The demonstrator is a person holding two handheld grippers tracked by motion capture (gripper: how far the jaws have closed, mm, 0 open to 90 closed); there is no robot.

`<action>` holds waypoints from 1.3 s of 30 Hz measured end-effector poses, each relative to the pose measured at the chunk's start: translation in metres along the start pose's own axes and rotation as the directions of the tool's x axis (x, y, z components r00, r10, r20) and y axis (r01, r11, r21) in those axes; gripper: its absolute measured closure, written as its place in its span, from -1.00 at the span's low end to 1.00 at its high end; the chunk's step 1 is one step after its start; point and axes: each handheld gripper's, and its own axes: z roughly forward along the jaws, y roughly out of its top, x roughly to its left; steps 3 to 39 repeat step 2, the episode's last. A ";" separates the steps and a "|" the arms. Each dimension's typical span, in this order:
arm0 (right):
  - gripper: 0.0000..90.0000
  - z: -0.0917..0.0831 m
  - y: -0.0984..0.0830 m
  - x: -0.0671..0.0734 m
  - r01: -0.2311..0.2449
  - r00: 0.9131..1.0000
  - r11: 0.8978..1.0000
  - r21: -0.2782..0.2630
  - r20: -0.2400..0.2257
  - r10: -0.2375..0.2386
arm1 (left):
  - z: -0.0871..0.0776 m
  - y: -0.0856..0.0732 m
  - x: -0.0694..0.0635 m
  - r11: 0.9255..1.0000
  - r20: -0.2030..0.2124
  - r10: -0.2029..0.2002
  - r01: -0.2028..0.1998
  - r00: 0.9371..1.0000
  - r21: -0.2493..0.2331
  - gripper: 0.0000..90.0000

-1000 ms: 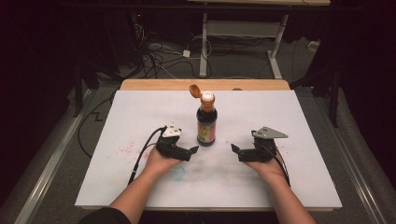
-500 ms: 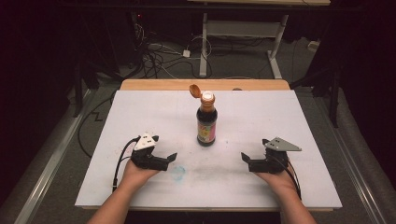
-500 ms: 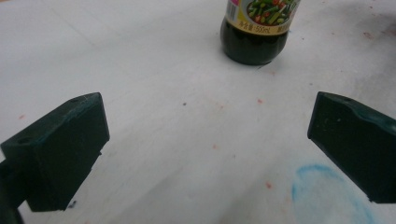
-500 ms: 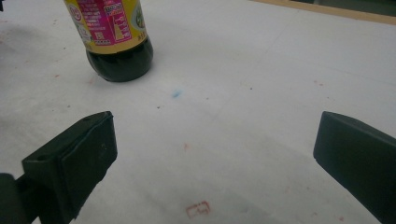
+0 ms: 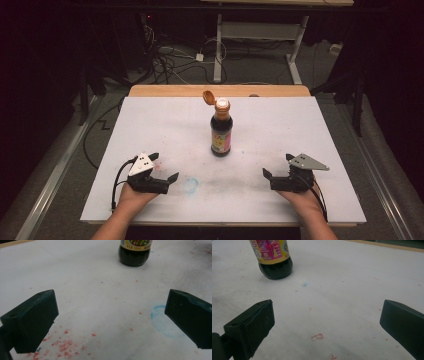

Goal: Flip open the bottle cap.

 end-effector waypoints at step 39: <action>-0.99 0.000 0.000 0.001 0.004 1.000 1.000 -0.002 0.001 -0.004 | 0.000 0.000 0.000 1.000 0.000 -0.002 0.002 1.000 -0.004 -1.00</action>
